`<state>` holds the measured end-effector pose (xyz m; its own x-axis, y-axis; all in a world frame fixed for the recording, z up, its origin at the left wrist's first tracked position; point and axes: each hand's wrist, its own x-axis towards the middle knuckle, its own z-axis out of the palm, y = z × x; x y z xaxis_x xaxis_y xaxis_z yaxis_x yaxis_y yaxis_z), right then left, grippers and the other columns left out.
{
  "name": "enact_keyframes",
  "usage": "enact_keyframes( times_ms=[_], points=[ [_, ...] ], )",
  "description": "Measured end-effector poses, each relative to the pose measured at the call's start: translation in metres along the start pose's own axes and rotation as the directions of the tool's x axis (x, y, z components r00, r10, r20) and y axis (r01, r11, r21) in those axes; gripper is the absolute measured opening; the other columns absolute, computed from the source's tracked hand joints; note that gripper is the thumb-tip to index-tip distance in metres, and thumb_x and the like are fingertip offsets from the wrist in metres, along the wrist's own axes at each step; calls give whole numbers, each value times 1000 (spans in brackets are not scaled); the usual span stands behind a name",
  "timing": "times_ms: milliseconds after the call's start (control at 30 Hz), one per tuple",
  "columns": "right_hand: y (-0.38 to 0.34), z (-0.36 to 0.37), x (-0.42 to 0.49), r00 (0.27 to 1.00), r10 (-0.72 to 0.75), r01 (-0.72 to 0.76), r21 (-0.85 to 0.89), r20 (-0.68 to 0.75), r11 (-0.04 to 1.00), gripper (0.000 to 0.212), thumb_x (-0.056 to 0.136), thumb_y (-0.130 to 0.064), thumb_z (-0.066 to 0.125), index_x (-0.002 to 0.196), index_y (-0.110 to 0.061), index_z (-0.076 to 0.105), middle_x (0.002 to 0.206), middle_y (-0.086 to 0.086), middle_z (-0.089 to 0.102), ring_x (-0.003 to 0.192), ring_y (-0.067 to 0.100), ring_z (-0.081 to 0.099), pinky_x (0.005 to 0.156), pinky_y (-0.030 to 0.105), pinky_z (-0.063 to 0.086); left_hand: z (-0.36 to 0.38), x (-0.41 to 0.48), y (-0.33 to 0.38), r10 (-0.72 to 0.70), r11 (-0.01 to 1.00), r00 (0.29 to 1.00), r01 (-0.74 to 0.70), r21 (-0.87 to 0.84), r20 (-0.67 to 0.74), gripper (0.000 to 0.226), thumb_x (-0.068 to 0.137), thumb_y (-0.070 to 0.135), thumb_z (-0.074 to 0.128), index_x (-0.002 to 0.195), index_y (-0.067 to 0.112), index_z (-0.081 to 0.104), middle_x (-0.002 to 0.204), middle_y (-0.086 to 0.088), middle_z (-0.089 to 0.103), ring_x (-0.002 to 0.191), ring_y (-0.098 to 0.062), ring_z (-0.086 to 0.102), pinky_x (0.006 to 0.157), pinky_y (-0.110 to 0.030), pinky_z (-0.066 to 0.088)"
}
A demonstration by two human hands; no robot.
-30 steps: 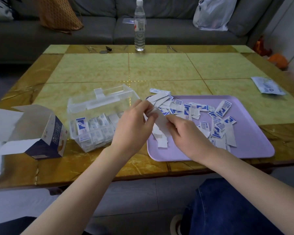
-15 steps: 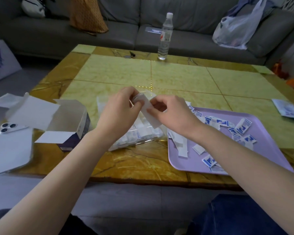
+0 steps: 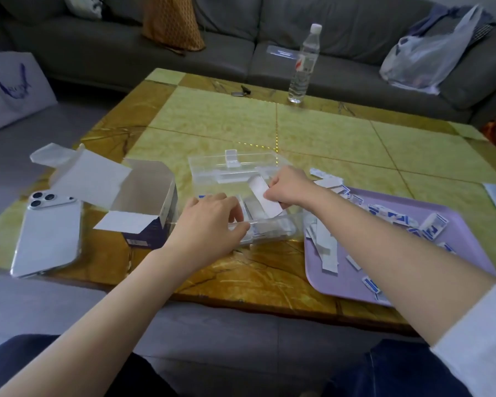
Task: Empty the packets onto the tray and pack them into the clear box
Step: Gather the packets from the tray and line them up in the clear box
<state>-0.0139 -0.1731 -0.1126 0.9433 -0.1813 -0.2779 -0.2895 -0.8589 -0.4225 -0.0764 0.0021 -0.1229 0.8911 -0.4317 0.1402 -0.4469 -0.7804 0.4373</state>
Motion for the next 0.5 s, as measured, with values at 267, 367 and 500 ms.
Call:
enact_keyframes(
  times_ms=[267,367,500],
  points=[
    [-3,14,11,983,97,-106,51,155,993,22,85,-1,55,65,-6,47,59,12,51,50,24,55,53,26,48,-3,2,0,40,998,999,-41,40,34,9,92,32,53,89,29,45,93,8,50,78,-11,44,81,-24,24],
    [-3,17,11,979,104,-114,43,176,993,21,88,-4,57,69,-5,49,65,13,54,51,22,56,53,27,50,-4,1,-2,40,999,998,-41,17,39,10,91,33,54,88,30,45,90,11,47,75,-9,42,81,-23,22],
    [-1,20,12,976,79,-95,73,204,993,21,88,-5,58,69,-5,51,67,12,55,53,20,58,50,25,50,-3,1,-2,46,999,998,-47,18,34,11,92,34,54,88,30,45,89,11,45,73,-9,40,81,-22,22]
  ],
)
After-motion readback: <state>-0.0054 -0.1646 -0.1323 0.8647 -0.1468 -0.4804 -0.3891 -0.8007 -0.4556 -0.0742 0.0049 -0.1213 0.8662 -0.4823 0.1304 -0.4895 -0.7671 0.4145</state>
